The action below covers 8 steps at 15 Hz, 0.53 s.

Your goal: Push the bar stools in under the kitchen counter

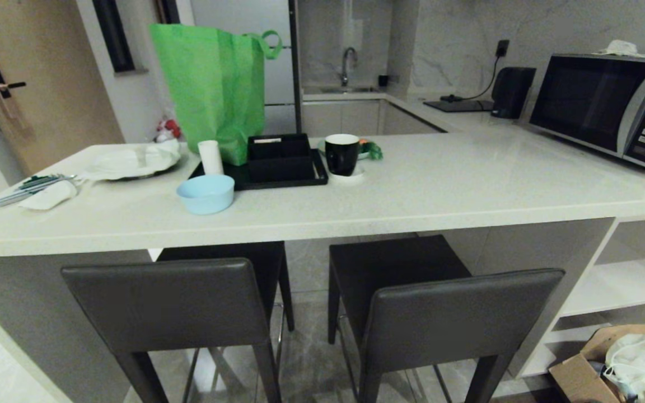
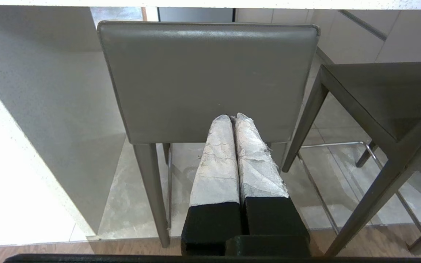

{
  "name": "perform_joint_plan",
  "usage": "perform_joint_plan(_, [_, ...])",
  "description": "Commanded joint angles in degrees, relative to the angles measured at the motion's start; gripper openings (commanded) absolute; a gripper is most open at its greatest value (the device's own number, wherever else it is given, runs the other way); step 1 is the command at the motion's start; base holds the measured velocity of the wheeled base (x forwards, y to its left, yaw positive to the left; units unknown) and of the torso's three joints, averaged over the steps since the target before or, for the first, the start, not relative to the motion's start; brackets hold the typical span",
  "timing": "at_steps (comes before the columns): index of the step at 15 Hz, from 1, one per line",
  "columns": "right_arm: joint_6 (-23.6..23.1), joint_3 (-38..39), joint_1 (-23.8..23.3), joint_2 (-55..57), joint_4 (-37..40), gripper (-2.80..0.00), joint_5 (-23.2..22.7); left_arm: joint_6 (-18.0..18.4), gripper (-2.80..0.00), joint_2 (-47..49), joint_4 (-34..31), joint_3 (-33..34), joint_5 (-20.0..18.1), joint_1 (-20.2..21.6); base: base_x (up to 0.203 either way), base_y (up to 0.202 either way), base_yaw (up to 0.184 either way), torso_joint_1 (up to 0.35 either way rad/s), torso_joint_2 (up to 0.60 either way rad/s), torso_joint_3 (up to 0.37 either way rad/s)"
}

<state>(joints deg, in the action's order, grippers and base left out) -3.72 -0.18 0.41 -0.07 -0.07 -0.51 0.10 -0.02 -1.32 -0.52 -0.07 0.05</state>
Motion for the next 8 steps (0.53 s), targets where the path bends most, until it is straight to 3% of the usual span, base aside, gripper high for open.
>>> perform_joint_plan(1, [-0.06,0.01,0.02,0.07,-0.01,-2.8,-0.02,-0.01,-2.8,0.02,0.0,0.0,-0.01,0.04,0.0,0.0,0.0,0.0,0.0,0.0])
perform_joint_plan(6, [-0.94,0.01,0.02,0.07,-0.01,-2.8,-0.37,-0.01,-2.8,0.02,0.0,0.0,-0.01,0.04,0.0,0.0,0.0,0.0,0.0,0.0])
perform_joint_plan(8, [2.08,0.01,0.02,0.07,-0.14,-2.8,0.25,-0.01,-2.8,0.02,0.0,0.0,-0.01,0.04,0.0,0.0,0.0,0.0,0.0,0.0])
